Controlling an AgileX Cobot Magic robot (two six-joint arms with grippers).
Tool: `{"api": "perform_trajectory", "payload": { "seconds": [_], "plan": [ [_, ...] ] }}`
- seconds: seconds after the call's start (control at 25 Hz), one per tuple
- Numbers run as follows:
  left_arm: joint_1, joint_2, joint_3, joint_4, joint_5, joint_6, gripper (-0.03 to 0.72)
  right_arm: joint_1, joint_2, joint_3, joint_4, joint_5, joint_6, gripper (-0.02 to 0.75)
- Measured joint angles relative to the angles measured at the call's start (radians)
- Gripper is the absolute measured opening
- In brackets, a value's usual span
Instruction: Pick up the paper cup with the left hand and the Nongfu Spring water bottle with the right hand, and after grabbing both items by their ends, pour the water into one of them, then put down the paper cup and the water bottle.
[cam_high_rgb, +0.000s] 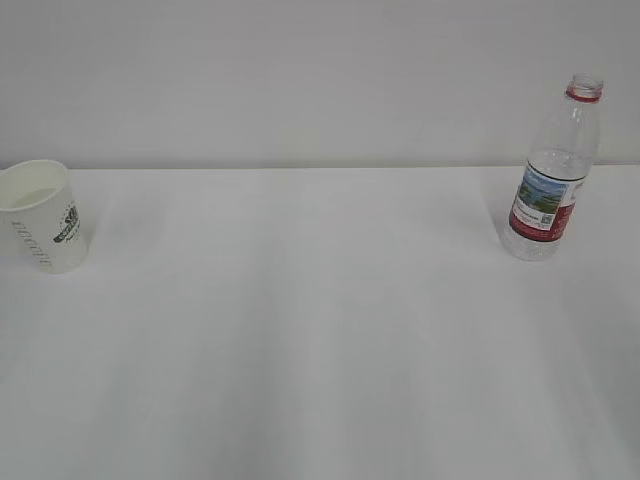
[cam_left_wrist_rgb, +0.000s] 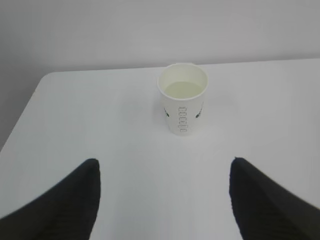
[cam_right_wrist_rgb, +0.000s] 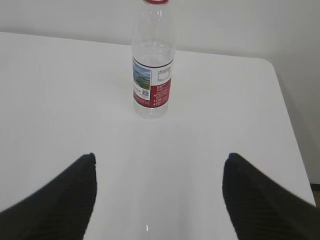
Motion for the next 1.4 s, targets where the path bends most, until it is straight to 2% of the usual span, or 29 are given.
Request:
{"api": "perform_trajectory", "payload": {
  "seconds": [0.48,0.76,1.4],
  "plan": [
    [0.000,0.000,-0.043,-0.028,0.236,0.000,0.587,0.000,-0.086,0.000,0.002,0.226,0.000,0.589],
    [0.000,-0.003,-0.045,-0.092,0.381,0.006,0.587,0.000,-0.112,0.000,0.011,0.326,0.000,0.589],
    [0.000,-0.004,-0.018,-0.090,0.526,0.011,0.547,0.027,-0.122,0.000,0.008,0.533,0.000,0.589]
  ]
}}
